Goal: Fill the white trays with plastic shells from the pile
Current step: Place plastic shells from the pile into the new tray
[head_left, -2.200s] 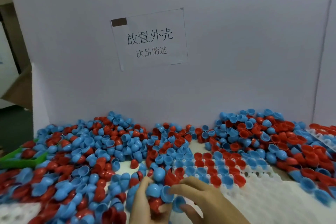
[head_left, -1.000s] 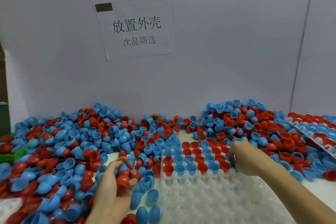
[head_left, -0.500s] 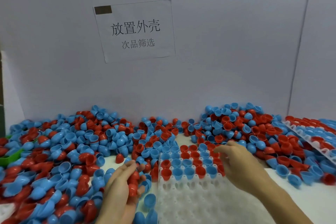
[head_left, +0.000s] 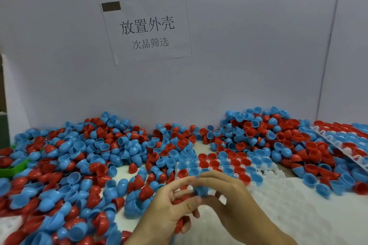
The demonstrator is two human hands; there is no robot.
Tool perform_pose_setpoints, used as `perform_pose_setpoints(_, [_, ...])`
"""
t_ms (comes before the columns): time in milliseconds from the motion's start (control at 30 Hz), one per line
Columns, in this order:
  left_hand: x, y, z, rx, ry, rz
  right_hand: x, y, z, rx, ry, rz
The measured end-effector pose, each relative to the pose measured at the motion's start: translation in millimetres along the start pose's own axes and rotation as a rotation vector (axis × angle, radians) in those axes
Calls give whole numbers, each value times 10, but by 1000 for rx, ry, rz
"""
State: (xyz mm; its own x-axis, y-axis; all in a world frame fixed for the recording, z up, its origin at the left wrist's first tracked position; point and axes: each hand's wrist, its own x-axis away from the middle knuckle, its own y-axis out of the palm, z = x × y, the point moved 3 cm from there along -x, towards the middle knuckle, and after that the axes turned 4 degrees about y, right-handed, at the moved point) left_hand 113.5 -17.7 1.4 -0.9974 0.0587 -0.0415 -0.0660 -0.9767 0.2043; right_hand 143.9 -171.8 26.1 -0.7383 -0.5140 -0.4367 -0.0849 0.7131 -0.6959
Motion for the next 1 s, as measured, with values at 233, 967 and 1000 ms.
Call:
perform_pose_setpoints(233, [-13,-38,51,349,-48,241,49,-49,106,-369,180,194])
perform_pose_setpoints(967, [-75,-420,-62,423,-93,610,-1047,-263,-369,-321,156,-166])
perform_pose_setpoints(1000, [-65,-423,-58,434,-91,595,-1030,-197,-362,-237,114,-157])
